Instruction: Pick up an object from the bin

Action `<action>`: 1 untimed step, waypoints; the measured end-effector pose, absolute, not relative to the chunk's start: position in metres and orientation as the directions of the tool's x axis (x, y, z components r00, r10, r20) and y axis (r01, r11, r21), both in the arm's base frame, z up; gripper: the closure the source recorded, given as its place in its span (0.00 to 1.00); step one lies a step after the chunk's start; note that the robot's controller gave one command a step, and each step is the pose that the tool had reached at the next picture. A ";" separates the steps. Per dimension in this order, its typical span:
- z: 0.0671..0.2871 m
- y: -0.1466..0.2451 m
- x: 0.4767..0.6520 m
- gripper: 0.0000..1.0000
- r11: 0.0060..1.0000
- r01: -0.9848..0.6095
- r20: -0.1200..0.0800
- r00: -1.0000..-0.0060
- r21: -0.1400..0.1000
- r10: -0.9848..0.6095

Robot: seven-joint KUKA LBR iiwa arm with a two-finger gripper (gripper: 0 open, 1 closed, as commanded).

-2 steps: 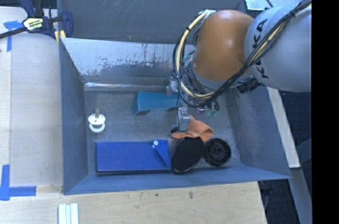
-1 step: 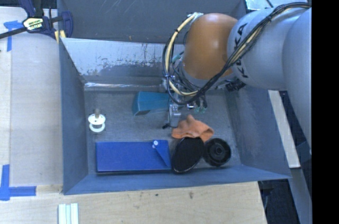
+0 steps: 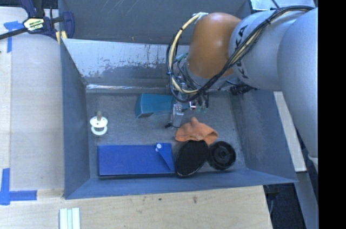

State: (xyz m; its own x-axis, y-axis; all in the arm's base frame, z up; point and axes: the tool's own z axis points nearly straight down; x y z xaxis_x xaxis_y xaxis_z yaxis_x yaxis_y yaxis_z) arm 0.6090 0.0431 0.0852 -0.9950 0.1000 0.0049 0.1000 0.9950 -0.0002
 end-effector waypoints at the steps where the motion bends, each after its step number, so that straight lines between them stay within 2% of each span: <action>1: 0.073 0.057 0.619 1.00 0.994 0.109 -0.003 -0.994 -0.003 0.109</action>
Offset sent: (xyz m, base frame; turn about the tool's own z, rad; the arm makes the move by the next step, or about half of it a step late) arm 0.0000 0.0000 0.0000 0.0000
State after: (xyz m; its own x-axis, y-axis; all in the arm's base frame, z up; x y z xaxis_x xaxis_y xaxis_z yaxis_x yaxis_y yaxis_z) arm 0.6192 0.0566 0.0733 -0.9941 0.1087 -0.0026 0.1087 0.9941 -0.0031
